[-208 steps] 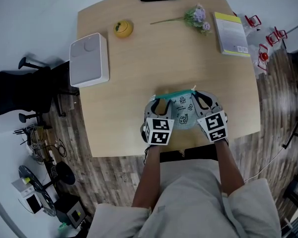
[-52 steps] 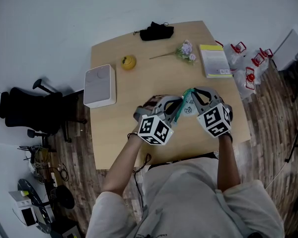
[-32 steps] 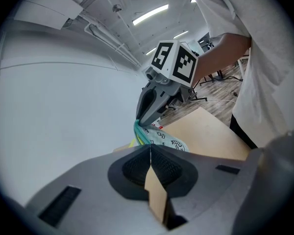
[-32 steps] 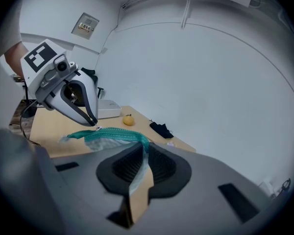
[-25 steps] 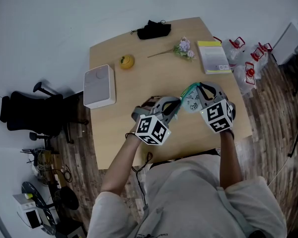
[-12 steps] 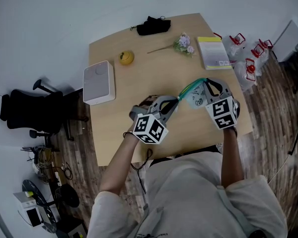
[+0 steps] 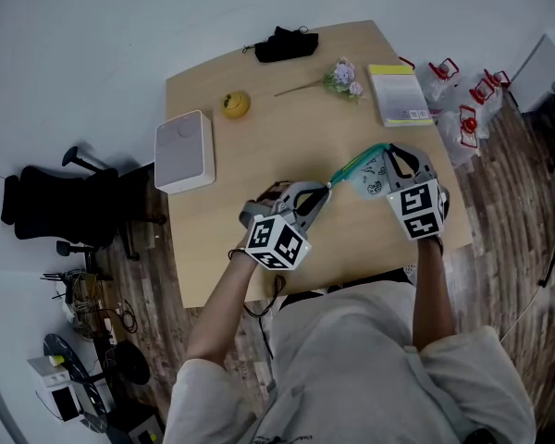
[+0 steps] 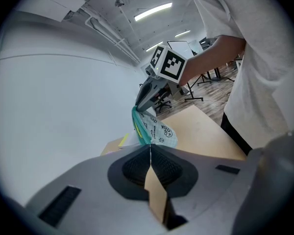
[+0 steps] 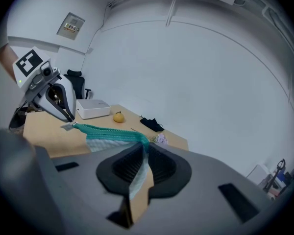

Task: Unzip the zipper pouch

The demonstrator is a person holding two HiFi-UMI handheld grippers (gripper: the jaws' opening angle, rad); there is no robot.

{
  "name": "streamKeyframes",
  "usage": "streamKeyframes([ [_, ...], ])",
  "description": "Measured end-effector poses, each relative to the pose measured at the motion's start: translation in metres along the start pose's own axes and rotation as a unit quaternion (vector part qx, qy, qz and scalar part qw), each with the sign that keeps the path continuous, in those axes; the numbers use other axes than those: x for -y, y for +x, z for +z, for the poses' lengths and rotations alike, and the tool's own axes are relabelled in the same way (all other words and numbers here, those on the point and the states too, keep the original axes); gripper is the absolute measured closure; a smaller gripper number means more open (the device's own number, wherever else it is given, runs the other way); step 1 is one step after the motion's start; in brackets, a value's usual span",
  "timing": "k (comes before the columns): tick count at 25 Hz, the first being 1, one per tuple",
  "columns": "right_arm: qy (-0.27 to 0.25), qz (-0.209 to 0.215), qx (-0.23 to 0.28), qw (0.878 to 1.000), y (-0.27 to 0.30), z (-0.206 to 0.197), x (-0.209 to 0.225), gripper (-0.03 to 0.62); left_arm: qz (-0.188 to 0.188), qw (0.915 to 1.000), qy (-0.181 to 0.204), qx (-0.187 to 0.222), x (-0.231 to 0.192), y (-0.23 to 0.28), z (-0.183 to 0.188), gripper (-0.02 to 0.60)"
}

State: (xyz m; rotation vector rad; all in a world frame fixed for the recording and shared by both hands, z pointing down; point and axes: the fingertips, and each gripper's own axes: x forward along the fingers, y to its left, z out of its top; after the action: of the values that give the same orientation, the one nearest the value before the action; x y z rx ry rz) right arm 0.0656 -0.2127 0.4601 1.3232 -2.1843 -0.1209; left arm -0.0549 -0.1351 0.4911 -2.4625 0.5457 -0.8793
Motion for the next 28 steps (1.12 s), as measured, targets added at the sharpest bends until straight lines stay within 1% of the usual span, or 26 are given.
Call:
streamKeyframes([
  [2,0.008,0.006,0.004,1.000,0.001,0.002,-0.004,0.553,0.005,0.9999,-0.012,-0.004,-0.001,0.002,-0.007,0.558],
  [5,0.003,0.014,0.007,1.000,0.001,0.003,-0.011,0.553,0.019,0.9983,-0.055,-0.005,-0.006,0.004,-0.021,0.558],
  [10,-0.004,0.030,0.013,0.999,0.004,0.004,-0.025,0.553,0.066,0.9901,-0.124,-0.003,-0.023,-0.003,-0.039,0.557],
  [14,-0.005,0.044,0.023,0.999,0.007,0.006,-0.036,0.553,0.108,0.9795,-0.170,-0.003,-0.039,-0.011,-0.049,0.557],
  [18,-0.008,0.055,0.029,0.998,0.010,0.011,-0.048,0.553,0.141,0.9662,-0.216,-0.012,-0.054,-0.017,-0.060,0.557],
  [22,0.001,0.058,0.037,0.998,0.015,0.017,-0.054,0.553,0.154,0.9510,-0.268,0.018,-0.064,-0.025,-0.061,0.557],
  [25,0.004,0.057,0.043,0.997,0.016,0.021,-0.054,0.553,0.155,0.9480,-0.277,0.021,-0.063,-0.029,-0.061,0.555],
  [26,0.014,0.058,0.044,0.997,0.016,0.023,-0.054,0.553,0.156,0.9462,-0.282,0.023,-0.063,-0.030,-0.061,0.555],
  [28,0.044,0.063,0.048,0.996,0.016,0.025,-0.054,0.553,0.161,0.9397,-0.300,0.031,-0.063,-0.033,-0.062,0.555],
])
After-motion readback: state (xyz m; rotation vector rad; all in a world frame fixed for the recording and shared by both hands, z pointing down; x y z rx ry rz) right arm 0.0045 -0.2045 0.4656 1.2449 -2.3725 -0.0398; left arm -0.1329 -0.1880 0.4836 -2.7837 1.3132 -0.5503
